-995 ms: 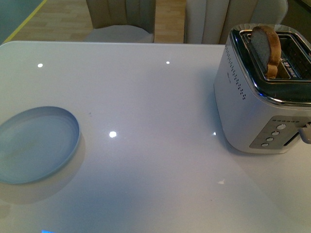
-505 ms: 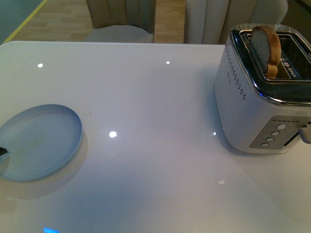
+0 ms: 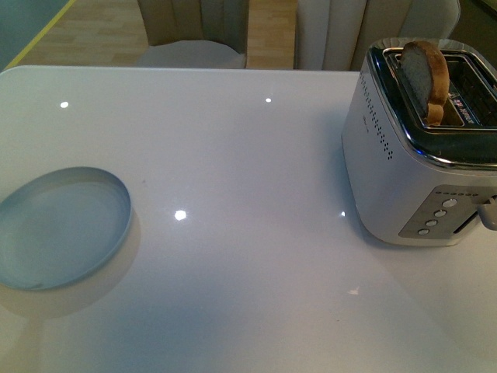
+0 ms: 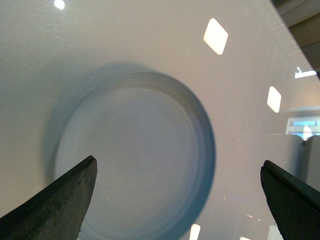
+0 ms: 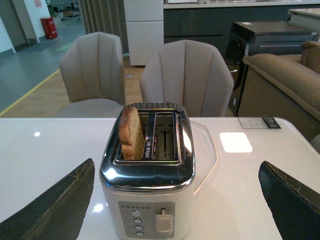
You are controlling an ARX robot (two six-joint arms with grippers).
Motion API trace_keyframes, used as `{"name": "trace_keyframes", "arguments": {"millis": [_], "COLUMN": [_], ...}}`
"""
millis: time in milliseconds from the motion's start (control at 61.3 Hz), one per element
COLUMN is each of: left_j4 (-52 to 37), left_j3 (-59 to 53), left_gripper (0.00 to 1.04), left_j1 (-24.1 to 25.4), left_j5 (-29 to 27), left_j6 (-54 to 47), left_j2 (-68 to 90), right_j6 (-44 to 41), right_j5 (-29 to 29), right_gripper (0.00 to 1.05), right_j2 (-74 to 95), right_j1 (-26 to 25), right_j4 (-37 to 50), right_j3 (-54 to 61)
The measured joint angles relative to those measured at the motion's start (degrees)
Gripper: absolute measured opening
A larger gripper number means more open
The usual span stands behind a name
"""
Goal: Left arm holds plate, right arm toasts bread
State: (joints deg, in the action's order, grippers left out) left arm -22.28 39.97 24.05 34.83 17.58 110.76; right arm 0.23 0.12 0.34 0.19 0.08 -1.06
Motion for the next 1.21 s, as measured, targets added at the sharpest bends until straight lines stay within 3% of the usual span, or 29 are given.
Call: {"name": "trace_keyframes", "arguments": {"millis": [245, 408, 538, 636, 750, 848, 897, 929, 995, 1207], "left_j4": [5.7, 13.6, 14.9, -13.0, -29.6, -28.1, -25.3, -22.7, -18.9, -10.2], "left_j3": [-12.3, -19.0, -21.6, -30.8, -36.1, -36.6, -37.6, -38.3, -38.9, -39.2], "left_gripper": [0.98, 0.98, 0.97, 0.80, 0.61, 0.43, 0.30, 0.19, 0.02, 0.03], "left_j1": [-3.7, -9.4, -11.4, -15.0, -17.1, -18.1, -19.3, -22.1, -23.8, -23.9], "left_j5": [2.1, -1.0, -2.4, -20.7, -27.8, -29.3, -30.4, -34.1, -34.5, -34.8], "left_j6": [6.4, 10.8, 12.1, 0.0, -10.8, -14.4, -15.6, -16.1, -16.5, -16.8], "left_j2": [-27.8, -47.2, -51.6, -48.5, -51.8, -57.4, -60.2, -62.9, -67.8, -77.6], "right_j6": [0.0, 0.0, 0.0, 0.0, 0.0, 0.0, 0.0, 0.0, 0.0, 0.0], "right_j5": [0.0, 0.0, 0.0, 0.0, -0.1, -0.1, -0.1, 0.0, -0.1, 0.0], "right_gripper": [0.96, 0.96, 0.96, 0.96, 0.96, 0.96, 0.96, 0.96, 0.96, 0.96], "right_j2": [0.0, 0.0, 0.0, 0.0, 0.0, -0.1, -0.1, -0.1, -0.1, -0.1], "right_j1": [0.0, 0.0, 0.0, 0.0, 0.0, 0.0, 0.0, 0.0, 0.0, 0.0], "right_j4": [0.0, 0.0, 0.0, 0.0, 0.0, 0.0, 0.0, 0.0, 0.0, 0.0], "right_j3": [0.0, 0.0, 0.0, 0.0, 0.0, 0.0, 0.0, 0.0, 0.0, 0.0]}}
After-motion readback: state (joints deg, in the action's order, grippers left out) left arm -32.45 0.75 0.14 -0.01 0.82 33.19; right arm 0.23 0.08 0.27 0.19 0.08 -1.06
